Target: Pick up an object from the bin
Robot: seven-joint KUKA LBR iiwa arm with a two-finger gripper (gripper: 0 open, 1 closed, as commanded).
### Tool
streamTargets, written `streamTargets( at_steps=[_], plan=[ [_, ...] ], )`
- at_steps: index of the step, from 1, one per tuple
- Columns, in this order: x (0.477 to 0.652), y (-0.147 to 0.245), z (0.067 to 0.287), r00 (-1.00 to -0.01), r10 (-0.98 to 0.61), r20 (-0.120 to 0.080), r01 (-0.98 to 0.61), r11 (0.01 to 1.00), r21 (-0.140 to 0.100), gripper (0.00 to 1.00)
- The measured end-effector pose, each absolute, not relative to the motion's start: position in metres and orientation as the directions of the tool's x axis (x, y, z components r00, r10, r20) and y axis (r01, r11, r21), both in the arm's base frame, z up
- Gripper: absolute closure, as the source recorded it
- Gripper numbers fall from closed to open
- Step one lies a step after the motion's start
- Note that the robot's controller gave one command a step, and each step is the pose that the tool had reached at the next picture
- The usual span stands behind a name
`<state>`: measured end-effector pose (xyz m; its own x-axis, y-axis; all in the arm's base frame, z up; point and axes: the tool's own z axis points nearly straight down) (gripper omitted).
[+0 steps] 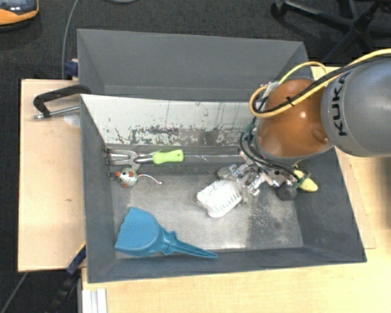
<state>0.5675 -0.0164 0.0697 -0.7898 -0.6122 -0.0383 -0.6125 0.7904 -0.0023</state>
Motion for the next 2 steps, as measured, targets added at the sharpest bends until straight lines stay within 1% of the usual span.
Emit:
streamTargets(
  at_steps=[1, 2],
  plan=[
    [0.562, -0.005, 0.096, -0.707, -0.706, -0.042, -0.706, 0.708, -0.009, 1.0],
    [0.572, 0.002, 0.27, -0.735, -0.676, -0.054, -0.676, 0.737, -0.015, 1.0]
  ],
)
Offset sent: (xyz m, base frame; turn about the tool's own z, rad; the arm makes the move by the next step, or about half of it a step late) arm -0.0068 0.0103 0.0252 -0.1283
